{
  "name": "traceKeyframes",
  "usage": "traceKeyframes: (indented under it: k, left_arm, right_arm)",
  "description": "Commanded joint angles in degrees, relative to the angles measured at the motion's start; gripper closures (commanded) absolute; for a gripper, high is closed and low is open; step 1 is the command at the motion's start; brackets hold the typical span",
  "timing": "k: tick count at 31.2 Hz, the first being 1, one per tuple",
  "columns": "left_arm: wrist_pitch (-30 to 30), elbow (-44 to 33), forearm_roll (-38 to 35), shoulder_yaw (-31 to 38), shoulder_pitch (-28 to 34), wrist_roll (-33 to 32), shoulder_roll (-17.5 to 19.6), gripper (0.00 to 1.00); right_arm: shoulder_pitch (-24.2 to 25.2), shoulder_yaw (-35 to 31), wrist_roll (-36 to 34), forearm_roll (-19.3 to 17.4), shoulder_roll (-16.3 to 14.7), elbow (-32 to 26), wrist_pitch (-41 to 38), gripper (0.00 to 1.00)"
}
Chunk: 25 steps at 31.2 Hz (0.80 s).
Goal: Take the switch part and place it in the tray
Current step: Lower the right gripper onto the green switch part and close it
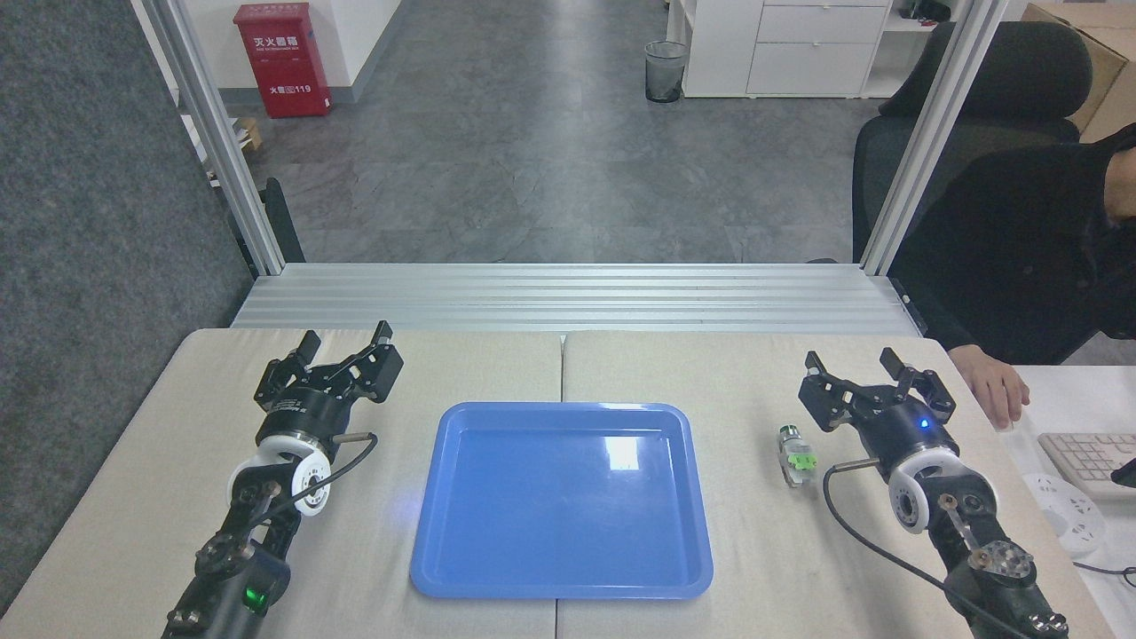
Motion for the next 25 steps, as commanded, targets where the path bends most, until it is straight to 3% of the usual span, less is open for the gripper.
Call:
traceKeyframes:
  k: [1,7,16,25]
  left_arm:
    - [0.0,0.0,0.0,0.0,0.0,0.0,0.0,0.00]
    - [0.0,0.0,0.0,0.0,0.0,0.0,0.0,0.00]
    - [0.0,0.0,0.0,0.0,0.0,0.0,0.0,0.00]
    - [0.0,0.0,0.0,0.0,-0.1,0.0,0.0,0.00]
  right_arm:
    - [0.0,5.7,0.1,0.4,3.3,9.3,0.2,0.03]
    - [0.0,8.4,0.0,0.3,3.5,13.3,0.2,0.04]
    - [-0.3,10.2,0.1,0.3,4.0,17.8,-0.3,0.21]
    - [-0.3,11.8,0.1,0.4,4.0,19.0,-0.3,0.27]
